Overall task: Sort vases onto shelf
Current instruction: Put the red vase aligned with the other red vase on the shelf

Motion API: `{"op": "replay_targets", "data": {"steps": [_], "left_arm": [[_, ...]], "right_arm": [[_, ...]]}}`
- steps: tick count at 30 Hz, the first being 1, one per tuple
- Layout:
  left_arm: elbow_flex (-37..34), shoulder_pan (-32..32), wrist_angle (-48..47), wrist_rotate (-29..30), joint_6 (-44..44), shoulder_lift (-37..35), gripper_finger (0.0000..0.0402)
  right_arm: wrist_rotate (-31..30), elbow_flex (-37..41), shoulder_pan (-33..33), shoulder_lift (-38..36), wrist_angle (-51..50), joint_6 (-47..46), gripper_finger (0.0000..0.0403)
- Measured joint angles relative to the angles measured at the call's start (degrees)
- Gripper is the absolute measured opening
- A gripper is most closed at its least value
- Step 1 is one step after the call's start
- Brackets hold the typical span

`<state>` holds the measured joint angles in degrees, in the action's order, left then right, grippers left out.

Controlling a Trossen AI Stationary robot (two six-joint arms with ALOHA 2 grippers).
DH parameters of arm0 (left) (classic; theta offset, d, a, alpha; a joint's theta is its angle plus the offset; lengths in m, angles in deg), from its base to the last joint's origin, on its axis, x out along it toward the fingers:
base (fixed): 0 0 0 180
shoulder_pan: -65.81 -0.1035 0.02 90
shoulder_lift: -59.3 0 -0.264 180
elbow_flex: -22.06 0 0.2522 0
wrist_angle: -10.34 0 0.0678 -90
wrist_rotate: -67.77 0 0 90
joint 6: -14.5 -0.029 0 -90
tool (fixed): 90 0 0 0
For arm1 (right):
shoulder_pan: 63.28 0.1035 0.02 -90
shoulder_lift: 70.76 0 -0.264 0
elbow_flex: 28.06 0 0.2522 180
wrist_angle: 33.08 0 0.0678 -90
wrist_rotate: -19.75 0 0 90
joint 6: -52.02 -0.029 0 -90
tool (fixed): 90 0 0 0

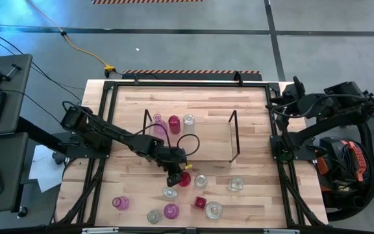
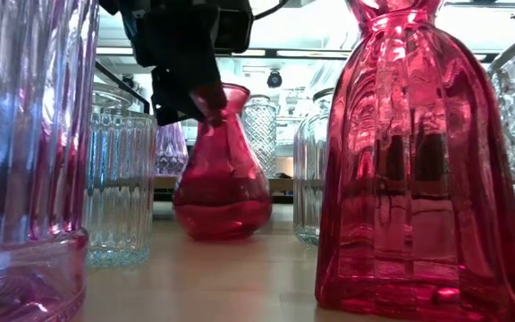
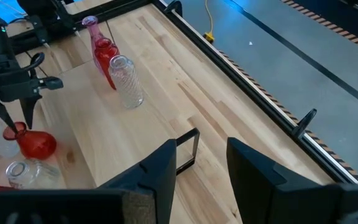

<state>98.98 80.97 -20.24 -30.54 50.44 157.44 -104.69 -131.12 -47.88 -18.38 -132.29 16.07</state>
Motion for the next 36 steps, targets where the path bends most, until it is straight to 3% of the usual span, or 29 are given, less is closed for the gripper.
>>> {"op": "replay_targets", "data": {"steps": [10,20,36], "left_arm": [[0.07,-0.04,0.79,-0.18,1.46,1.38,0.0087],[0.04,-0.04,0.57,-0.47,1.07,0.83,0.0012],[-0.20,-0.55,-3.61,0.47,2.22,-6.32,0.0015]], "right_arm": [[0.50,0.00,0.00,0.02,0.42,-0.02,0.0124],[0.55,0.00,0.00,0.02,0.42,0.00,0.0124],[0.57,0.00,0.00,0.02,0.42,1.05,0.0124]]}}
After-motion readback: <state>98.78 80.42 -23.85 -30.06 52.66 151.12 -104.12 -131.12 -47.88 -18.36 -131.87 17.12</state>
